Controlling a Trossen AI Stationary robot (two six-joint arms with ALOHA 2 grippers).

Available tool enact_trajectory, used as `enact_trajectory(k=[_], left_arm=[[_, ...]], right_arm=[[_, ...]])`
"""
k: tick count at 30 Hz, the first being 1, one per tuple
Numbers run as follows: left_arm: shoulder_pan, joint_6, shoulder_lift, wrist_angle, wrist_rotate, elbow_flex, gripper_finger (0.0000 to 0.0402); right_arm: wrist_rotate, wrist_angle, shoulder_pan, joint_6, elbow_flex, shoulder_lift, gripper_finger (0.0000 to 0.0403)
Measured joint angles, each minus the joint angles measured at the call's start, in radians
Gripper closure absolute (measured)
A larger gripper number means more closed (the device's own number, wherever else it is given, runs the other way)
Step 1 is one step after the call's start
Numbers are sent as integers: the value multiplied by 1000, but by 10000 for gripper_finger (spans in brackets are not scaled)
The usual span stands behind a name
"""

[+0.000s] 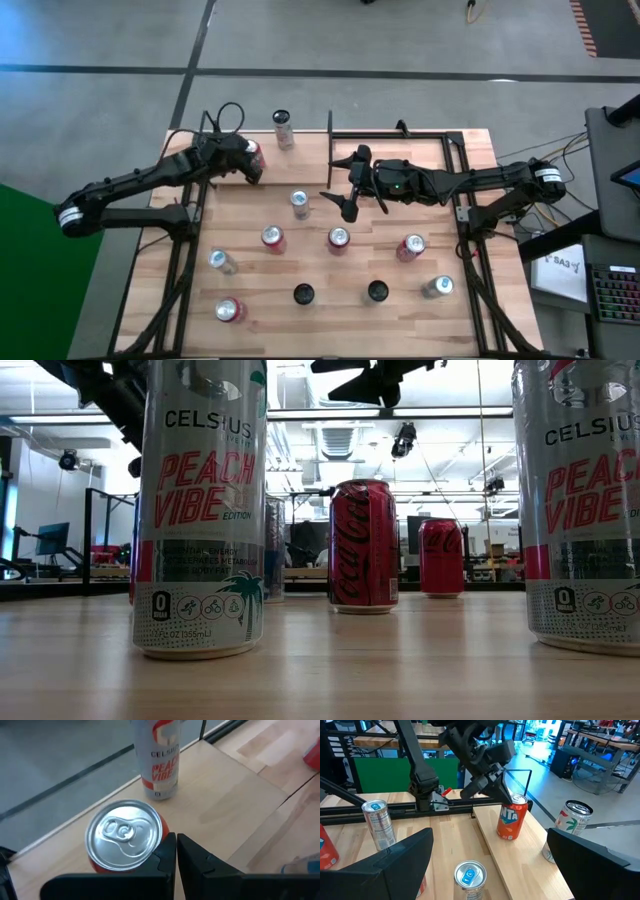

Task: Place canned beverage on shelf
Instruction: Put the right orange soda can on the shelf

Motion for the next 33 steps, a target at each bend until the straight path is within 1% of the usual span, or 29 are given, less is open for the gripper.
enact_trajectory(k=[2,3,7,8,9,10,13,14,15,20,24,29,33], left_arm=[[0,39,-17,14,58,0,402],[0,59,-24,25,115,0,402],[0,150,-36,50,406,0,402],[-1,170,-36,32,448,1,402],[-1,187,-36,-16,451,11,402],[-1,197,-33,-72,420,24,402],[1,197,-5,-210,225,64,402],[1,195,5,-240,173,71,402],[1,191,17,-258,145,76,402],[4,190,74,-233,111,81,402],[5,188,114,-223,34,81,402],[5,182,145,-200,16,81,402],[9,163,164,-182,-77,81,402]], right_arm=[[0,0,0,-1,0,0,22],[0,0,0,-2,0,0,22],[0,0,0,-8,0,0,22],[0,0,0,-8,0,0,22],[0,0,0,-9,0,0,22],[0,0,0,-8,0,0,22],[0,-1,0,-6,0,0,22],[0,-1,0,-8,0,0,22],[0,-1,0,-10,0,0,22],[0,1,0,-15,0,0,22],[0,1,0,-16,0,0,22],[0,1,0,-20,0,0,22],[0,0,0,-21,0,0,22]])
